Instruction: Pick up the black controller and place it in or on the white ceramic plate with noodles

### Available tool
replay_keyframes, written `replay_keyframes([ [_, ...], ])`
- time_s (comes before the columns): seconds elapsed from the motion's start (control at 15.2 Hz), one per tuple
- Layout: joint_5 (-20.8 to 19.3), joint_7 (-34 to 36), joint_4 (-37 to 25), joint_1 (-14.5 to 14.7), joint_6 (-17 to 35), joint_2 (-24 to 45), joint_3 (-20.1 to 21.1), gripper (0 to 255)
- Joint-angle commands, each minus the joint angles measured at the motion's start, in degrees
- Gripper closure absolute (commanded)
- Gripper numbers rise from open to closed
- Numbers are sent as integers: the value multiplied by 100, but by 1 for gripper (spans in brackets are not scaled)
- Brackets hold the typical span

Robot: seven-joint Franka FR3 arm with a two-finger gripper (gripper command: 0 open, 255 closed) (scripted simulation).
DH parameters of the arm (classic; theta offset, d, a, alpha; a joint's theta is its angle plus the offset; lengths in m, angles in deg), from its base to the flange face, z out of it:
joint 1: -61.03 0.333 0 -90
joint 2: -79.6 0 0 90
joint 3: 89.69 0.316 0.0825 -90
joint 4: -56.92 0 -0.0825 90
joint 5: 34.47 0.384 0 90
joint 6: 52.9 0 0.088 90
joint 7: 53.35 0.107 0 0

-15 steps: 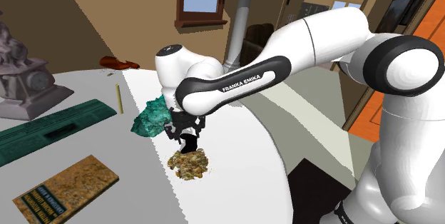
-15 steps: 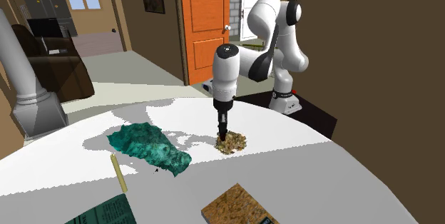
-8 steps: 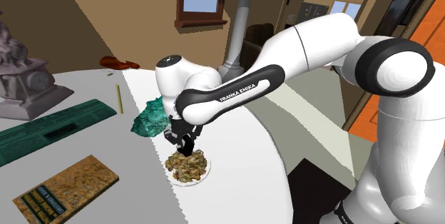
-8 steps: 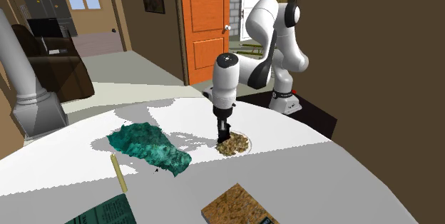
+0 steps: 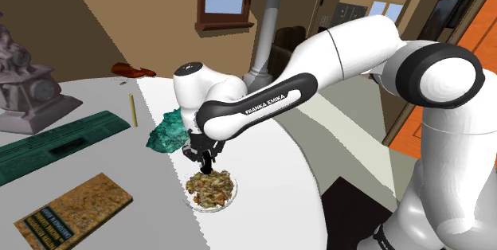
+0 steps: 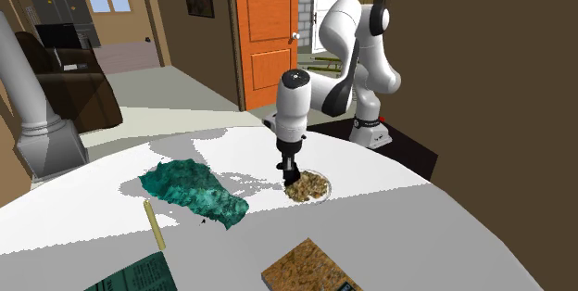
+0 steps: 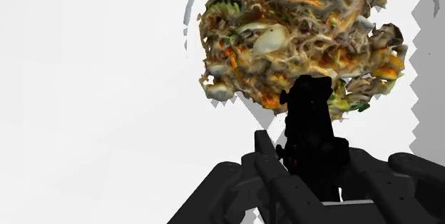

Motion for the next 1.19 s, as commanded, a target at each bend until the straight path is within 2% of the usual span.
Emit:
replay_keyframes([
  [0.0,-1,5,58,1,-8,88,-10,0],
  [0.33,5,-2,70,-4,-17,65,-8,0],
  [0.59,136,-90,-381,55,-657,-132,68,0],
  [1.12,136,-90,-381,55,-657,-132,68,0],
])
